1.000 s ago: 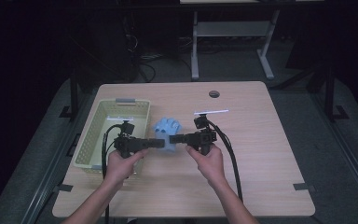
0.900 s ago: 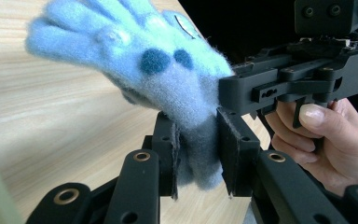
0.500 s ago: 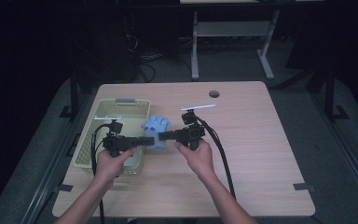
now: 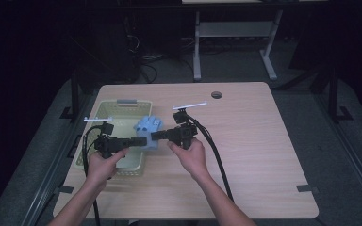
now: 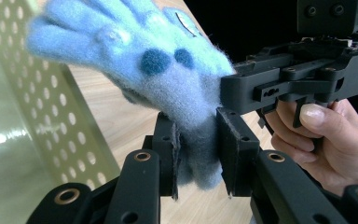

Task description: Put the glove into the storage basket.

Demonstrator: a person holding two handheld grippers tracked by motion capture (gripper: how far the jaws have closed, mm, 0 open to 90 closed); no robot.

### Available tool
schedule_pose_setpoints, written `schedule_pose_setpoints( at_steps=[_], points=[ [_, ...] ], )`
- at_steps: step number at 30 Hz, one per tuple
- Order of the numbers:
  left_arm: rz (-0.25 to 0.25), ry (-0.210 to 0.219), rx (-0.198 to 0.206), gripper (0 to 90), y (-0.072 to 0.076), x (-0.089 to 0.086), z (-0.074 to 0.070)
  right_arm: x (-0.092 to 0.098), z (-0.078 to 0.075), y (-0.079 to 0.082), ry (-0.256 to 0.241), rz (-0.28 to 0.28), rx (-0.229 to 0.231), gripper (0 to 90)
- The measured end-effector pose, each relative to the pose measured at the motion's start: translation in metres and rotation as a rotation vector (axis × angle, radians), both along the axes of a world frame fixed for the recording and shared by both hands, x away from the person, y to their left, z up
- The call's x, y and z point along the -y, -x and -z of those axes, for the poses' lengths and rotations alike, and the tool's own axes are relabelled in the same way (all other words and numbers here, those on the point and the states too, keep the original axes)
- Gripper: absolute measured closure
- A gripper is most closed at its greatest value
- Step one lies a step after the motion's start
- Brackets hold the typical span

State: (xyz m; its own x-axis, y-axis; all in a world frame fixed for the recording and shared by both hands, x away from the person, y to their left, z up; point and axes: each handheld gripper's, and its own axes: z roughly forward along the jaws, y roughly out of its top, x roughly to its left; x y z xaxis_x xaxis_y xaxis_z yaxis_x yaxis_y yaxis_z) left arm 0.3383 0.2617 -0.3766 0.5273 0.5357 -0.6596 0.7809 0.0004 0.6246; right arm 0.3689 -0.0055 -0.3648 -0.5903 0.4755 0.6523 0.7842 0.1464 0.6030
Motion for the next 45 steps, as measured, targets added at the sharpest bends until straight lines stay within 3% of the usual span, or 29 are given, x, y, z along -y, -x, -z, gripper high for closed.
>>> schedule_pose_setpoints(
  at_steps=[22, 33, 45],
  points=[
    [-0.02, 0.044, -0.057, 70.6, -0.001, -0.054, 0.009, -0.05, 0.01, -0.008, -0.041, -0.047, -0.025, 77.7],
    [-0.04, 0.0, -0.086, 70.9, -0.003, -0.076, 0.015, -0.073, 0.021, -0.014, -0.04, -0.061, -0.055, 77.4],
    [-0.054, -0.056, -0.131, 71.4, -0.008, -0.088, 0.022, -0.095, 0.036, -0.025, 0.006, -0.084, -0.086, 76.8]
  ],
)
